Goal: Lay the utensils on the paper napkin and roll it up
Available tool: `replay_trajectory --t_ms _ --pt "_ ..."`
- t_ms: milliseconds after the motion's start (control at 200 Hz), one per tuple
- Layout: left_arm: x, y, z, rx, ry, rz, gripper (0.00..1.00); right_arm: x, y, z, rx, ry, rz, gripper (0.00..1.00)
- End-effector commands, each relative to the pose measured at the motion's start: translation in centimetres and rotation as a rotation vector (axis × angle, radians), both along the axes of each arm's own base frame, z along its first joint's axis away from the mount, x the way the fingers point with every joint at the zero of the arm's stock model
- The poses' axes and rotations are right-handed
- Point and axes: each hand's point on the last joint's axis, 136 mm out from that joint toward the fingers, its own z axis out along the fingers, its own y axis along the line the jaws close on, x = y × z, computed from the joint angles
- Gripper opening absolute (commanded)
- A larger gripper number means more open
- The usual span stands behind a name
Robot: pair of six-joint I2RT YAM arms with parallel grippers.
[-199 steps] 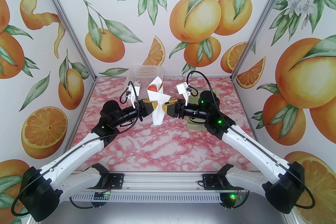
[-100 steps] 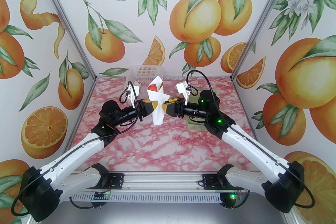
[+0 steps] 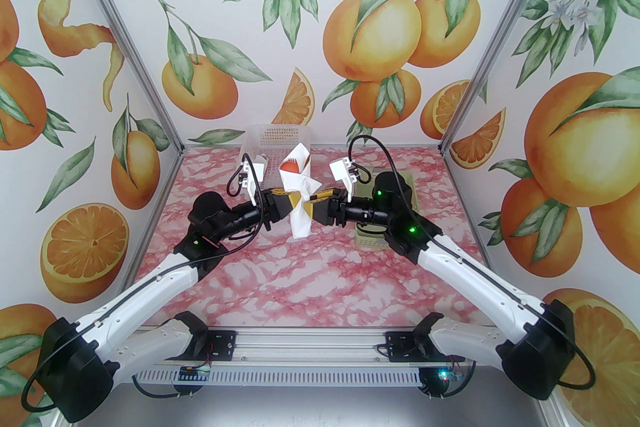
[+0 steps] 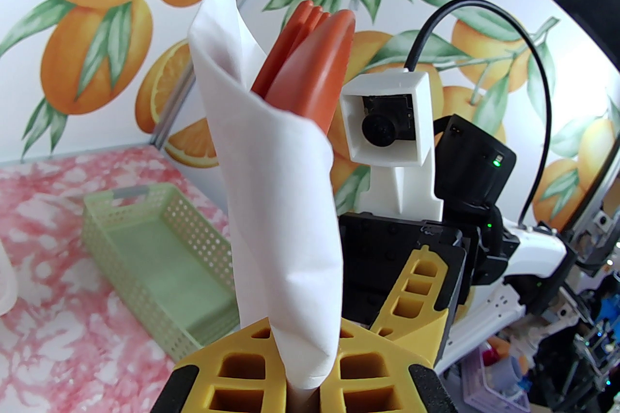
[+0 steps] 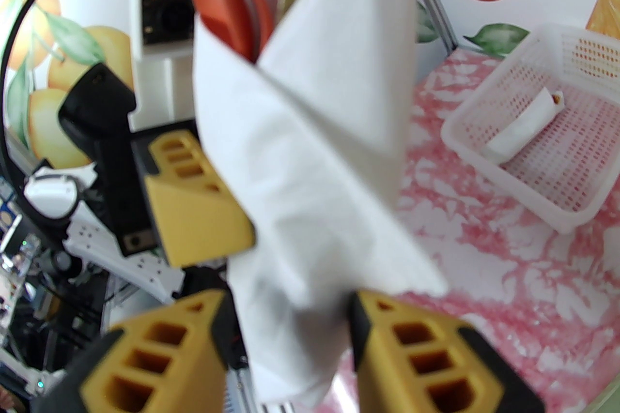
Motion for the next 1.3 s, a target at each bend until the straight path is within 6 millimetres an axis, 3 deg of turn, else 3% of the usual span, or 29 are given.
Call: replay_trajectory --t_ms 0,510,936,1166,1296 --pt "-0.9 0.3 3.3 -0.061 -0.090 -0.019 0.00 -0.9 0.7 0.1 0.017 -0.016 0.060 0.46" --pt "-1.9 -0.1 3.9 -0.086 -0.106 -0.086 0.00 -2.1 1.4 1.1 0.059 -0.022 0.167 0.48" --pt "-2.2 -1.1 3.5 -0.097 -0.094 -0.157 0.00 -3.5 1.4 3.3 0.126 -0.044 0.244 0.35" --pt "-2.0 -1.3 3.2 -0.093 -0.084 -0.163 0.00 -3.7 1.3 3.6 0.127 -0.045 0.247 0.23" --pt "-1.9 -1.3 3.0 -0.084 -0.081 -0.159 0.09 -3.4 1.0 3.4 0.115 -0.040 0.228 0.16"
